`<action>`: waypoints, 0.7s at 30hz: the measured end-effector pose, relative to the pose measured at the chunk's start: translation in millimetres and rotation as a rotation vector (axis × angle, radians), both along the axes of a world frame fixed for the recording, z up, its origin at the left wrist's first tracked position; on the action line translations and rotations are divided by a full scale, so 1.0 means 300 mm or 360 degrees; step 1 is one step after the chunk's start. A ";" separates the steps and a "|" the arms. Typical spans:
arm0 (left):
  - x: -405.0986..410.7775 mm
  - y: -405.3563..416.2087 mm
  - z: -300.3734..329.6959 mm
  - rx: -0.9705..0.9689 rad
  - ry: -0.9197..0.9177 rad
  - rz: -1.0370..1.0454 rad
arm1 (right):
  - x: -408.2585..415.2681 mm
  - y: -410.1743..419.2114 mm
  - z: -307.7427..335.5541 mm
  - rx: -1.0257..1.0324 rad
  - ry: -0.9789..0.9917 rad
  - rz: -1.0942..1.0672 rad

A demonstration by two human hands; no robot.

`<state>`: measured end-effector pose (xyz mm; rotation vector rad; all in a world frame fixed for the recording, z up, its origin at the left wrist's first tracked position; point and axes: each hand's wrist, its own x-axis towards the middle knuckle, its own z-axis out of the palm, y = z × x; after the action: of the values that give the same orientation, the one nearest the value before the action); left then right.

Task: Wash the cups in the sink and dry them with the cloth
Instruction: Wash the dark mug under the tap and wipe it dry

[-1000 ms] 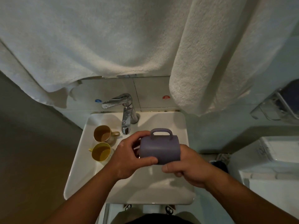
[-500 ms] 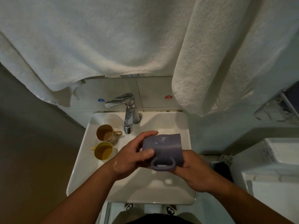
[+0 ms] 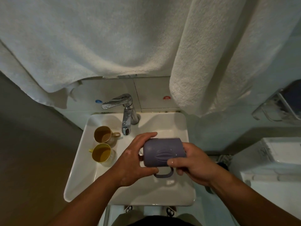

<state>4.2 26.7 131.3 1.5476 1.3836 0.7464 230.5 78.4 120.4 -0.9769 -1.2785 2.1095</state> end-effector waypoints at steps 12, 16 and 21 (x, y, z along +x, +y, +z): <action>-0.019 0.022 0.031 -0.0505 -0.0577 0.0358 | -0.023 -0.024 0.024 0.0624 -0.0426 0.0209; -0.020 -0.001 0.023 -0.0207 -0.0383 0.0256 | -0.029 -0.017 0.033 0.0213 -0.0161 0.0193; -0.025 -0.003 0.012 -0.0093 -0.0174 0.0249 | 0.009 0.015 0.021 -0.0171 0.0161 0.0099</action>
<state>-3.3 25.7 135.0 1.3449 1.4431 0.8651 233.2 82.9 126.7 -0.8725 -1.1701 2.2652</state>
